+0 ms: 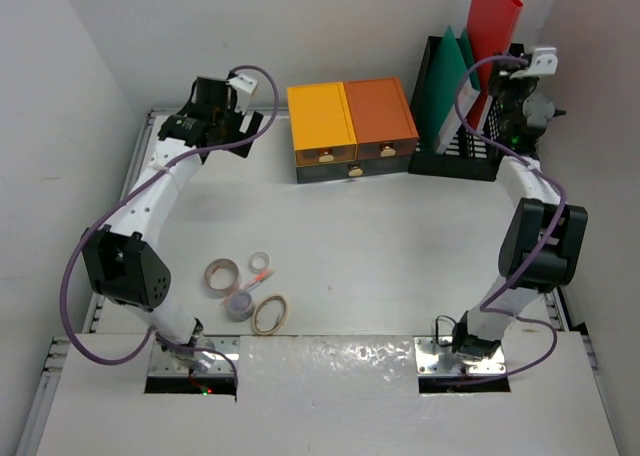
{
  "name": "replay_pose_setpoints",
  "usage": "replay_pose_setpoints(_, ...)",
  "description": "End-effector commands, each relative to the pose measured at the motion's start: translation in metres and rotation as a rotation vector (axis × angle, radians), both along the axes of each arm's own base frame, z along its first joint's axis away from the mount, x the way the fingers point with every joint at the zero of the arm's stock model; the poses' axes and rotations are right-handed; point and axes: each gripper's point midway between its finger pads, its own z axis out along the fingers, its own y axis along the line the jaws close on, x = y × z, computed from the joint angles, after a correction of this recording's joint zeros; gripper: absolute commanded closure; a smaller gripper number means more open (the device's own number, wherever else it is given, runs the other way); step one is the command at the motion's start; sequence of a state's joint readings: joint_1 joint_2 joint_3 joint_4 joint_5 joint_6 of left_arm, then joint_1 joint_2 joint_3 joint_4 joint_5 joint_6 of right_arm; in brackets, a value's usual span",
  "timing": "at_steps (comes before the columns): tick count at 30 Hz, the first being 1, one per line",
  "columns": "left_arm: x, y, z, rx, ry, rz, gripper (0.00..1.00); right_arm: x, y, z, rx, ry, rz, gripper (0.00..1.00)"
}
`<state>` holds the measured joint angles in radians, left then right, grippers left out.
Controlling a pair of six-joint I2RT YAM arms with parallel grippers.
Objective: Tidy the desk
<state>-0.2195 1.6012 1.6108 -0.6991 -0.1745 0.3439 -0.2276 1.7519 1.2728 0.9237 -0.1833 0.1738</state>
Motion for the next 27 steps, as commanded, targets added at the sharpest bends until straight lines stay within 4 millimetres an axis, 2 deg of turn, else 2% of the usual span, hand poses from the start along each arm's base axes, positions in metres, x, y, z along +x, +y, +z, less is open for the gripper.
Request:
replay_pose_setpoints(1, 0.017, 0.007, 0.016, 0.008, -0.06, 0.024, 0.07, -0.024, 0.005, 0.045, -0.034, -0.244, 0.007, 1.0)
replay_pose_setpoints(3, 0.02, 0.006, 0.016, 0.006, -0.061, 0.021, 0.07, -0.02, 0.004, 0.023, -0.01, -0.227, 0.017, 1.0)
replay_pose_setpoints(4, 0.021, 0.005, 0.013, 0.008, -0.054, 0.021, 0.08, -0.022, 0.007, 0.024, -0.014, -0.251, 0.029, 1.0)
replay_pose_setpoints(6, 0.023, 0.005, 0.013, 0.011, -0.054, 0.021, 0.07, -0.013, 0.01, 0.005, -0.007, -0.225, 0.06, 1.0)
replay_pose_setpoints(11, 0.026, 0.005, 0.006, 0.016, -0.037, 0.019, 0.07, -0.01, 0.011, -0.015, 0.001, -0.243, 0.073, 1.0)
replay_pose_setpoints(21, 0.029, 0.003, -0.002, 0.016, -0.022, 0.018, 0.07, -0.016, 0.017, -0.073, -0.019, -0.193, 0.088, 1.0)
replay_pose_setpoints(24, 0.029, 0.003, -0.003, 0.017, -0.016, 0.016, 0.07, -0.013, 0.012, -0.079, -0.006, -0.19, 0.068, 1.0)
replay_pose_setpoints(27, 0.028, 0.004, -0.004, 0.02, -0.013, 0.018, 0.07, -0.02, 0.011, -0.061, 0.0, -0.242, 0.059, 1.0)
